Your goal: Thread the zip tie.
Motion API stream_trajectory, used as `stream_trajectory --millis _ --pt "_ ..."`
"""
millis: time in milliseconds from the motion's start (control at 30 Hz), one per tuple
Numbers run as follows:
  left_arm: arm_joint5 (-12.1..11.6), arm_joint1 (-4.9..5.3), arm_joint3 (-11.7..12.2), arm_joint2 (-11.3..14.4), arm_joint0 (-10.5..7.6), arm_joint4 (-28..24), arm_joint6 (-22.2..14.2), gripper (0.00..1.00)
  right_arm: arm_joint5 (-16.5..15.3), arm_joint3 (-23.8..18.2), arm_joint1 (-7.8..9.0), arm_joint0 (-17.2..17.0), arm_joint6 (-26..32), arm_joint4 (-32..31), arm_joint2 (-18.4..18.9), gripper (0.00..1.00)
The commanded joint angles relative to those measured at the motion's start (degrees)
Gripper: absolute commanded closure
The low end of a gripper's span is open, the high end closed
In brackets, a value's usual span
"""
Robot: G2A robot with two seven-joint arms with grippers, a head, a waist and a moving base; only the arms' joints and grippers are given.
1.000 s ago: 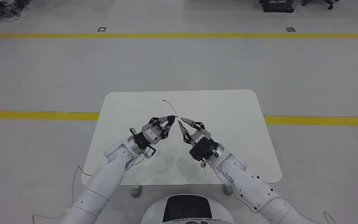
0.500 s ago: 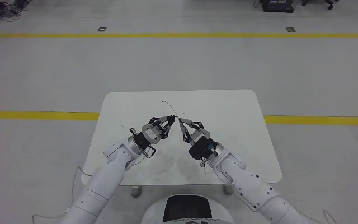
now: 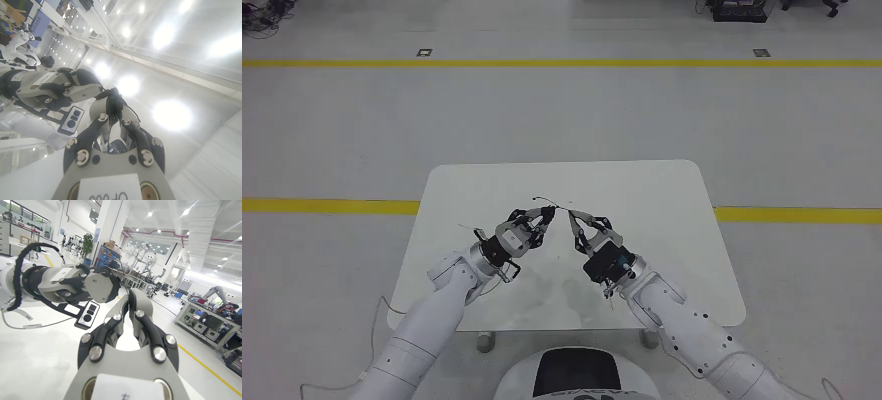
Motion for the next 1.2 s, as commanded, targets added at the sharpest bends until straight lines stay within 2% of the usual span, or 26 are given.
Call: stream_trajectory --millis 0,1167 --pt "0.0 0.00 0.0 0.0 0.00 0.0 0.0 1.00 -0.1 0.0 0.05 -0.1 0.1 0.0 0.2 1.00" --pt "0.0 0.00 0.0 0.0 0.00 0.0 0.0 1.00 0.8 -1.6 1.70 -2.6 1.8 0.0 3.2 1.00"
